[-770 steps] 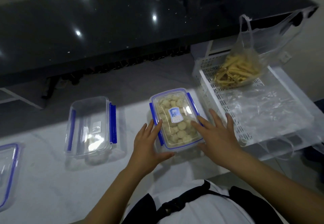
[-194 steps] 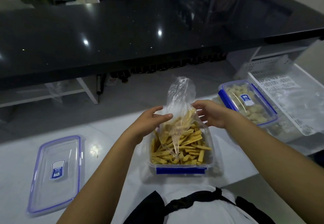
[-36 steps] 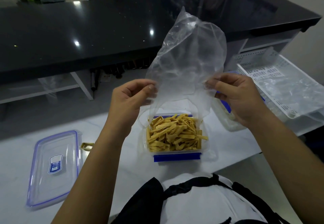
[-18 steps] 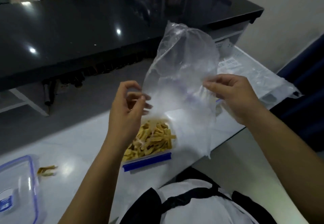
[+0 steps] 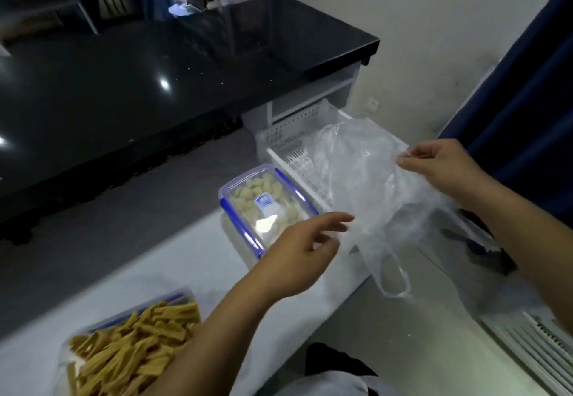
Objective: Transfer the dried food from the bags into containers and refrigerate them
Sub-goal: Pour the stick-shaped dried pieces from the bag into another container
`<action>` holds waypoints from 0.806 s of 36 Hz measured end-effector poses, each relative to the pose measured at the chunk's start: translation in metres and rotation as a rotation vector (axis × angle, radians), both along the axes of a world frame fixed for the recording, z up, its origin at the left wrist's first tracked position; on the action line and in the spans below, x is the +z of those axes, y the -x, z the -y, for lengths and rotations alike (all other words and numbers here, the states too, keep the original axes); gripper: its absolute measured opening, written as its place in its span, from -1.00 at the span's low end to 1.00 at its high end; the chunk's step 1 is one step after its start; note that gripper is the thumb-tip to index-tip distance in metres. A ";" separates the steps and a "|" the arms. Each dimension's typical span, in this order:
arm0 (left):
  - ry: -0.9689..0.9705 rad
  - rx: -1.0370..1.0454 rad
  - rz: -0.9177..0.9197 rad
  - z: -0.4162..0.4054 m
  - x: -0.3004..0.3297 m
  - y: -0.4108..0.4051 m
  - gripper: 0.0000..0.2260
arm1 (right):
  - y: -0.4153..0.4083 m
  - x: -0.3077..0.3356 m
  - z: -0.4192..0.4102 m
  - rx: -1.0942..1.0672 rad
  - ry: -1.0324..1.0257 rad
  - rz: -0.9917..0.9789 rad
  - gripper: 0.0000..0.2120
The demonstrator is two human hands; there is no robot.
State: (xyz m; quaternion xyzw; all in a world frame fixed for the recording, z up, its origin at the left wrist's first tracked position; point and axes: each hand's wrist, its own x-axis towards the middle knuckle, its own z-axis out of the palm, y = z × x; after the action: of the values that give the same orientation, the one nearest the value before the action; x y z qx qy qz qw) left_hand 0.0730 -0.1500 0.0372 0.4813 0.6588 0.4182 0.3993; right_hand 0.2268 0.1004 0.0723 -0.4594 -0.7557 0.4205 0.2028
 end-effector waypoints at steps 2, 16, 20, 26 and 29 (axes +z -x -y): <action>0.026 -0.004 -0.066 -0.024 0.003 -0.003 -0.67 | 0.008 -0.001 -0.037 0.041 -0.009 0.048 -0.88; 0.424 0.313 -0.486 -0.218 -0.045 0.023 -0.37 | 0.080 -0.085 -0.114 0.748 -0.486 0.632 -0.37; 0.726 0.151 -0.540 -0.237 -0.095 0.013 -0.40 | 0.070 -0.134 -0.118 0.861 -0.450 0.808 -0.43; 0.791 0.101 -0.738 -0.236 -0.121 -0.005 -0.37 | 0.059 -0.162 -0.128 0.898 -0.456 0.785 -0.42; 0.816 0.079 -0.754 -0.238 -0.117 -0.005 -0.36 | 0.060 -0.157 -0.130 0.916 -0.423 0.789 -0.42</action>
State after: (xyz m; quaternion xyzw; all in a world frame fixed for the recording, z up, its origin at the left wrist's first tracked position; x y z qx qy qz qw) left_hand 0.0776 0.0877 -0.0795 0.3788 0.8822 -0.0573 0.2738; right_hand 0.1670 0.2302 -0.0852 -0.1601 -0.9598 0.1057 -0.2047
